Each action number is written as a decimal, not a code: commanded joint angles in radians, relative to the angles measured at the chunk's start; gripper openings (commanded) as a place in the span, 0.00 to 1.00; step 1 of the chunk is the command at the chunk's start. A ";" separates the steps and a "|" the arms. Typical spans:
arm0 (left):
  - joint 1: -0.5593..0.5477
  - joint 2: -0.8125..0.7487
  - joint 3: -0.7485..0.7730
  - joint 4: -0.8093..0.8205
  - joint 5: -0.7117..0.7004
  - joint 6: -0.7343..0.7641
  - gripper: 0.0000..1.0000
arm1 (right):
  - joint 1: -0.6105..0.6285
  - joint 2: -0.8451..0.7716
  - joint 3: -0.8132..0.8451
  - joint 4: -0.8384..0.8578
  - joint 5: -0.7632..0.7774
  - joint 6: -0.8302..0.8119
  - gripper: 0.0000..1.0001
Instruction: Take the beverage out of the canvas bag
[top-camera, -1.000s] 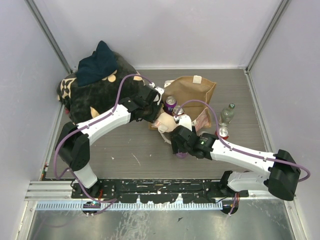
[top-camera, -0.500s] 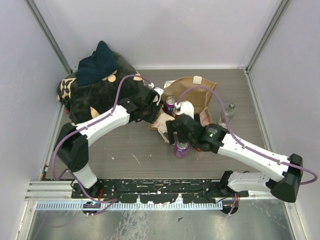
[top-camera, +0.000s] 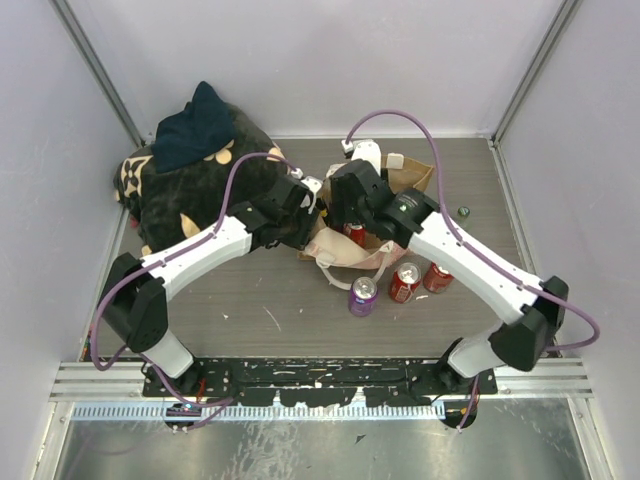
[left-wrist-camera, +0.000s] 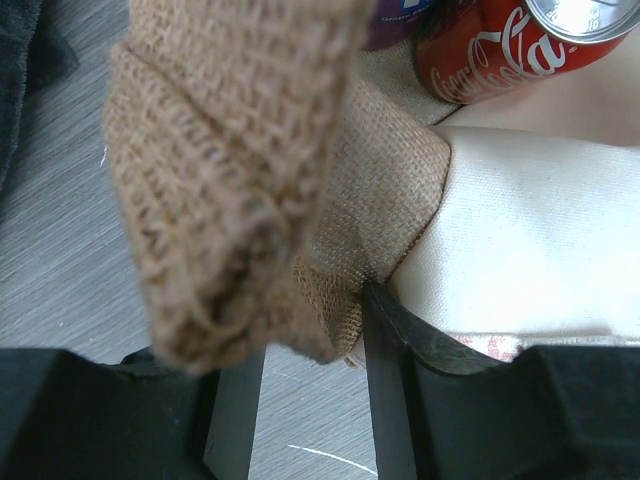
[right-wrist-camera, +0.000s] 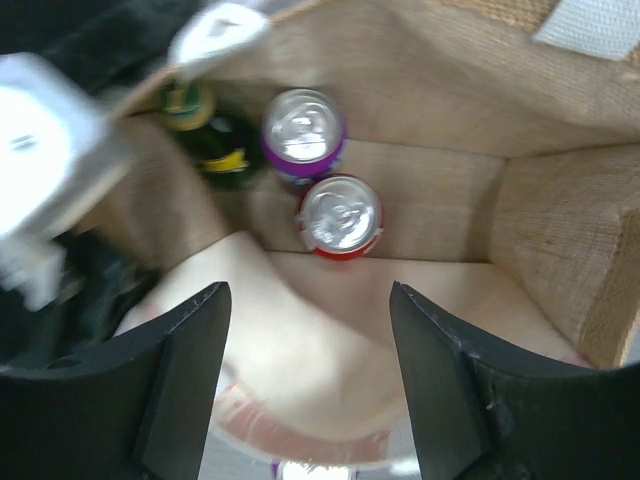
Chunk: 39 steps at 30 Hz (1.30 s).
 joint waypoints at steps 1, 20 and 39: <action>0.000 -0.025 -0.030 0.027 -0.003 -0.013 0.49 | -0.094 0.059 -0.037 0.030 -0.066 -0.013 0.72; 0.000 -0.030 -0.034 0.020 0.002 -0.013 0.49 | -0.226 0.278 -0.197 0.265 -0.201 0.017 0.99; -0.001 -0.024 -0.015 0.022 -0.012 -0.007 0.49 | -0.235 0.341 -0.161 0.264 -0.223 -0.012 0.00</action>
